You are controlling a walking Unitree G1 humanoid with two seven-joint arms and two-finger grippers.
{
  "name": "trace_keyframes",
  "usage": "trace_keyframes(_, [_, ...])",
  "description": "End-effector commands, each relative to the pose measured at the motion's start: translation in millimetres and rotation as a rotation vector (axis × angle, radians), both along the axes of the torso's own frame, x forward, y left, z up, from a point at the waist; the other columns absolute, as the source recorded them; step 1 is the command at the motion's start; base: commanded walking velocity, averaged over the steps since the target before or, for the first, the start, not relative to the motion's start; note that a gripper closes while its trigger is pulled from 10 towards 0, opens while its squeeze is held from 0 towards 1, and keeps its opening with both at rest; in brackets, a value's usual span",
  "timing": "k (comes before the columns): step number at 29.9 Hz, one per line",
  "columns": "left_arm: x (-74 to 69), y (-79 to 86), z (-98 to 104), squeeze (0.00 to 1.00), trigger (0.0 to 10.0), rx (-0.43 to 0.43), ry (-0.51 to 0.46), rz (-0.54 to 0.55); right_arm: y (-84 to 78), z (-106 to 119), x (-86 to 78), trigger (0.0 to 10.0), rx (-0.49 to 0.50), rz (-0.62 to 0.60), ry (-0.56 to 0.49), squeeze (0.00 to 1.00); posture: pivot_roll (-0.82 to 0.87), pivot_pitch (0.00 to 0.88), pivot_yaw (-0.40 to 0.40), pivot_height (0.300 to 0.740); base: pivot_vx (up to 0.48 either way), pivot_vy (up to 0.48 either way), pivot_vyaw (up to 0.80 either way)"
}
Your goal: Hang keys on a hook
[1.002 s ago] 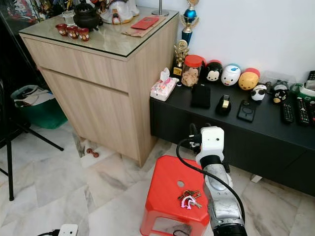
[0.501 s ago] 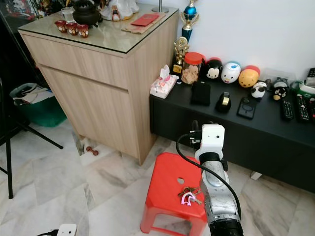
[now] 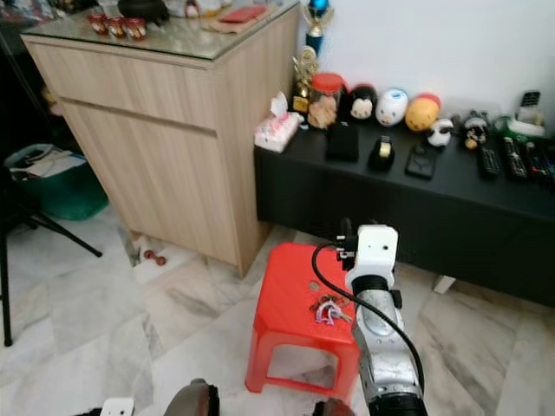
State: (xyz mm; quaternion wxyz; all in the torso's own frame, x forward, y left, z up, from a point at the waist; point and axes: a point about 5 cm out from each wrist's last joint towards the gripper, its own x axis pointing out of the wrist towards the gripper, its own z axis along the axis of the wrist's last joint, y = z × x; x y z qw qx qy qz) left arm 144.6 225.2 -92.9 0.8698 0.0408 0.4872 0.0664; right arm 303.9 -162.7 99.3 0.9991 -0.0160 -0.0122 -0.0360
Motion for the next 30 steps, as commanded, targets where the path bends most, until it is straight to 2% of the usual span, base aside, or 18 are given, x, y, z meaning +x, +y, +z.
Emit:
trace_keyframes(1, [-3.1,-1.9,-1.7,0.00,10.0,-0.019,0.010,0.012,-1.9,-2.2,0.3,10.0,0.000,-0.006,0.018,0.00,0.10,0.088,-0.010,0.636,0.000,0.000,0.00])
trace_keyframes(4, [-3.3,-4.7,-2.3,0.00,10.0,-0.042,0.012,0.007,-1.8,-6.8,-0.3,10.0,-0.013,0.001,0.043,0.00,0.10,0.088,-0.010,0.636,0.000,0.000,0.00])
trace_keyframes(15, [-4.3,-1.5,-2.2,0.00,10.0,-0.032,0.019,0.014,-3.3,-12.7,-1.6,10.0,-0.031,0.015,0.081,0.00,0.10,0.086,-0.008,0.636,0.000,0.000,0.00])
trace_keyframes(20, [-4.2,-1.9,-2.3,0.00,10.0,-0.039,0.018,0.014,3.2,-7.0,-1.4,10.0,-0.027,0.056,0.035,0.00,0.10,0.081,-0.007,0.609,0.000,0.000,0.00])
trace_keyframes(24, [-4.3,-2.1,-2.2,0.00,10.0,-0.044,0.014,0.016,0.2,-9.2,-1.3,10.0,-0.018,0.031,0.054,0.00,0.10,0.079,-0.006,0.609,0.000,0.000,0.00])
trace_keyframes(30, [-5.3,-3.0,-2.8,0.00,10.0,-0.056,0.017,0.012,5.3,-11.2,-2.5,10.0,-0.002,0.064,0.061,0.00,0.10,0.073,-0.005,0.609,0.000,0.000,0.00])
